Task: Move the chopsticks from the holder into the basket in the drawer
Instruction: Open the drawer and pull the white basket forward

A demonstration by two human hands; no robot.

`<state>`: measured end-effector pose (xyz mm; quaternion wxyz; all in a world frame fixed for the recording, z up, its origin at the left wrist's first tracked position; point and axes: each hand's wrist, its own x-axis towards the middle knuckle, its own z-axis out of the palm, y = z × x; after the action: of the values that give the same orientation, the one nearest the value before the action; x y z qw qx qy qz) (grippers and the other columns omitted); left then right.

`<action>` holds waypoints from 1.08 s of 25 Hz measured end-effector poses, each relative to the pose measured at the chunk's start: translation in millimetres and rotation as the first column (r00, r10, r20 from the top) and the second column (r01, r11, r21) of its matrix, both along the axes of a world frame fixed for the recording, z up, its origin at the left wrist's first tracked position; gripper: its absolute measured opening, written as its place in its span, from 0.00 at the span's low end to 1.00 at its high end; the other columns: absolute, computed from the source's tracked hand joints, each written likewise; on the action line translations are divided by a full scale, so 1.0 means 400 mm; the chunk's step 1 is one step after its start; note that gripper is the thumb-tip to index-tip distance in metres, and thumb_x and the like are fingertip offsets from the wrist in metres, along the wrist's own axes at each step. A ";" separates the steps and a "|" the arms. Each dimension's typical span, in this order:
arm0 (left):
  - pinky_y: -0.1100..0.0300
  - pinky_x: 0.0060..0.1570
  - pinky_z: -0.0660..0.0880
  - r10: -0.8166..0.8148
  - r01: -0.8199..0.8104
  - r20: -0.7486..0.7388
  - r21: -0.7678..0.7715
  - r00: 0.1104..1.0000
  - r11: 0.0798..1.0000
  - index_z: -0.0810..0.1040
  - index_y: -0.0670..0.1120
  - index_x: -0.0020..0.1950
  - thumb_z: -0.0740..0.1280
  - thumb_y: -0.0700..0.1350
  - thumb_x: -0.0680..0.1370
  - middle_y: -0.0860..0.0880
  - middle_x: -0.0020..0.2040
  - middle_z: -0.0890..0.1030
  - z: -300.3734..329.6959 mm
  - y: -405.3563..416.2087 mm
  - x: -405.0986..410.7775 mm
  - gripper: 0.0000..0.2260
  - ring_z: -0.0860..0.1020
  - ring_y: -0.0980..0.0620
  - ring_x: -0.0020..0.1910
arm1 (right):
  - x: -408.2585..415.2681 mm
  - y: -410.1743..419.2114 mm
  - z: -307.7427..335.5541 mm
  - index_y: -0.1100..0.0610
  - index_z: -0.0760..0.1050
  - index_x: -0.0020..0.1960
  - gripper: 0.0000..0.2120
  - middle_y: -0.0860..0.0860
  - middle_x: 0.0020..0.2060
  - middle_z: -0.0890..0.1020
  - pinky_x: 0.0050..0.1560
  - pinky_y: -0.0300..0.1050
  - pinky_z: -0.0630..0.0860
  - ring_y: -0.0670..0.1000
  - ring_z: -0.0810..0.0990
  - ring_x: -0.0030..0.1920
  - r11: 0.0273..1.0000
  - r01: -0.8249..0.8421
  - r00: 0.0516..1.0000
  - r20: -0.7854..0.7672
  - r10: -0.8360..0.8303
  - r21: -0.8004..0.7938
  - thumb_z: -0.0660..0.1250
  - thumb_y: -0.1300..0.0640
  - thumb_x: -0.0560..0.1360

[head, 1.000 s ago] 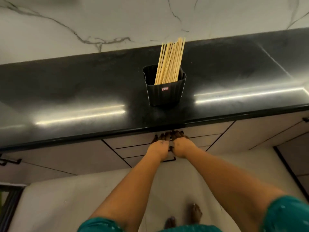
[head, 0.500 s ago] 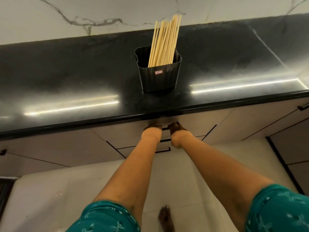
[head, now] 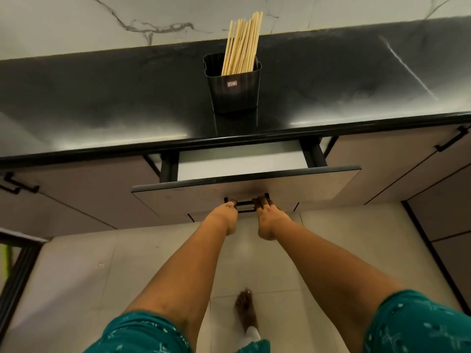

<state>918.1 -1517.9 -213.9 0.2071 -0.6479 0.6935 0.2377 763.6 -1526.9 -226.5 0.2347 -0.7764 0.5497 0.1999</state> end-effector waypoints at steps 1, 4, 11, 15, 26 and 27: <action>0.53 0.65 0.69 0.072 -0.071 -0.019 0.019 0.997 0.997 0.58 0.40 0.75 0.61 0.35 0.76 0.41 0.73 0.65 -0.003 0.050 -0.009 0.28 0.70 0.42 0.67 | -0.013 0.049 -0.002 0.59 0.53 0.76 0.33 0.59 0.76 0.54 0.70 0.56 0.62 0.60 0.61 0.72 1.000 -0.006 1.000 -0.006 0.006 0.009 0.60 0.60 0.73; 0.52 0.66 0.69 0.145 -0.139 -0.071 0.079 0.987 0.987 0.51 0.44 0.77 0.61 0.37 0.76 0.41 0.75 0.62 -0.010 0.211 -0.043 0.32 0.69 0.41 0.68 | -0.054 0.192 -0.011 0.56 0.39 0.78 0.40 0.55 0.77 0.38 0.75 0.57 0.52 0.58 0.46 0.77 0.996 -0.072 0.996 -0.048 0.074 0.056 0.59 0.61 0.73; 0.55 0.69 0.63 0.085 -0.050 -0.191 0.179 0.978 0.983 0.36 0.50 0.77 0.63 0.40 0.74 0.49 0.78 0.37 -0.022 0.547 -0.078 0.42 0.58 0.43 0.75 | -0.122 0.471 -0.001 0.53 0.28 0.75 0.40 0.52 0.75 0.30 0.74 0.57 0.38 0.54 0.30 0.75 0.957 -0.108 0.988 -0.080 0.134 0.271 0.55 0.57 0.76; 0.54 0.68 0.65 0.047 -0.016 -0.187 0.165 0.981 0.986 0.28 0.53 0.73 0.66 0.40 0.74 0.50 0.77 0.32 -0.020 0.701 -0.085 0.48 0.61 0.43 0.74 | -0.148 0.603 0.011 0.53 0.28 0.75 0.40 0.53 0.75 0.30 0.75 0.56 0.38 0.54 0.30 0.75 0.947 -0.094 0.991 -0.064 0.119 0.306 0.54 0.58 0.76; 0.51 0.74 0.47 -0.028 0.049 -0.141 0.150 0.990 0.987 0.29 0.47 0.74 0.68 0.51 0.74 0.48 0.76 0.30 -0.022 0.826 -0.132 0.48 0.38 0.47 0.77 | -0.137 0.706 0.043 0.54 0.35 0.77 0.39 0.53 0.77 0.35 0.76 0.56 0.43 0.56 0.35 0.77 0.947 0.037 0.999 -0.037 -0.027 0.318 0.56 0.59 0.75; 0.51 0.74 0.48 -0.022 0.043 -0.142 0.153 0.990 0.987 0.29 0.47 0.74 0.68 0.53 0.74 0.48 0.76 0.31 -0.018 0.827 -0.130 0.48 0.39 0.47 0.77 | -0.135 0.713 0.044 0.54 0.35 0.77 0.39 0.53 0.77 0.36 0.76 0.56 0.43 0.56 0.35 0.77 0.953 0.037 0.999 -0.039 -0.026 0.300 0.56 0.59 0.75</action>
<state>866.3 -1187.3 -221.2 0.2118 -0.6001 0.6961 0.3323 709.5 -1241.7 -208.7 0.3436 -0.7192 0.5292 0.2910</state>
